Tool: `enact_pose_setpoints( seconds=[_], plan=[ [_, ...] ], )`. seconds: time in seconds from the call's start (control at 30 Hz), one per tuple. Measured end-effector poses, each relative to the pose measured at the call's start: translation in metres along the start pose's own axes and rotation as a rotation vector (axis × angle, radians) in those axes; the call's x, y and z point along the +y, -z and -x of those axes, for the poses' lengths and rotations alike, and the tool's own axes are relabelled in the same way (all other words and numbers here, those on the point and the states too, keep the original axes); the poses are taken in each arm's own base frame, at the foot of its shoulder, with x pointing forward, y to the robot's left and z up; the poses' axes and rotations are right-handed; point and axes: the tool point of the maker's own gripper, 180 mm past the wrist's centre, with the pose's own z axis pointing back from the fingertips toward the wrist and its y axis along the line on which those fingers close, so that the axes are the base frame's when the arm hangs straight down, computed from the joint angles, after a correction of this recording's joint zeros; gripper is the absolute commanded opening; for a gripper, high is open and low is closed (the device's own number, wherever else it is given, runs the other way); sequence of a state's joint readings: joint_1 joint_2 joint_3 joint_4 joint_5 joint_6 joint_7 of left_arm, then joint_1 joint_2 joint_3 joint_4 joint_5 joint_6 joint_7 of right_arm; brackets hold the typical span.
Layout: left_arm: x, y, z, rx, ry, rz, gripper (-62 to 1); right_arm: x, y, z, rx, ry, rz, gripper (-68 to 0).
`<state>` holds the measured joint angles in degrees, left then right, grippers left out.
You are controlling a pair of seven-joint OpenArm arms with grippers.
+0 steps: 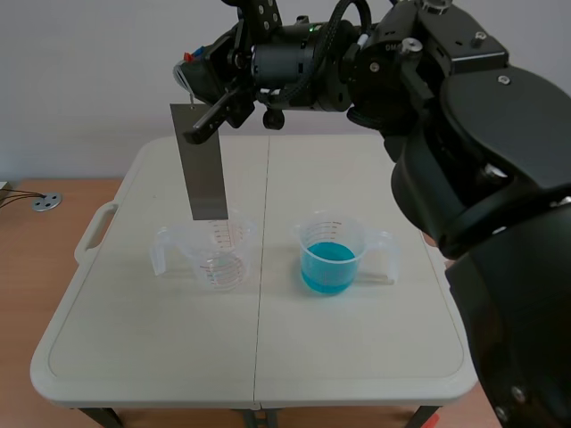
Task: Hold the metal plate by the orange handle, dip it into the blue solution, take it out and point at it, then put the plate back in the beaker on the left.
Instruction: 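Put the plate into the left beaker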
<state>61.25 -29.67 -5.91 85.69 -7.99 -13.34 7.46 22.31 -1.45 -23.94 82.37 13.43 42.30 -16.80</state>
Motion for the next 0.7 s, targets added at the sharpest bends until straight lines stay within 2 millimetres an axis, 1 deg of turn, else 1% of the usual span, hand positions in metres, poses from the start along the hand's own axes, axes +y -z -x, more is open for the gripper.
enact_pose_setpoints(
  seconds=[0.1, 0.33, 0.7],
  plan=[
    [-0.001, 0.0, 0.0, 0.0, 0.0, 0.002, -59.3, 0.004, 0.003, 0.006, 0.014, 0.008, -0.015, -66.2],
    [-0.012, 0.002, 0.001, 0.003, -0.001, 0.033, -59.3, 0.006, 0.006, 0.026, 0.042, 0.057, -0.025, -66.2],
    [-0.019, 0.003, 0.001, 0.003, -0.006, 0.046, -59.3, 0.01, 0.009, 0.054, 0.068, 0.137, -0.035, -66.2]
  ],
)
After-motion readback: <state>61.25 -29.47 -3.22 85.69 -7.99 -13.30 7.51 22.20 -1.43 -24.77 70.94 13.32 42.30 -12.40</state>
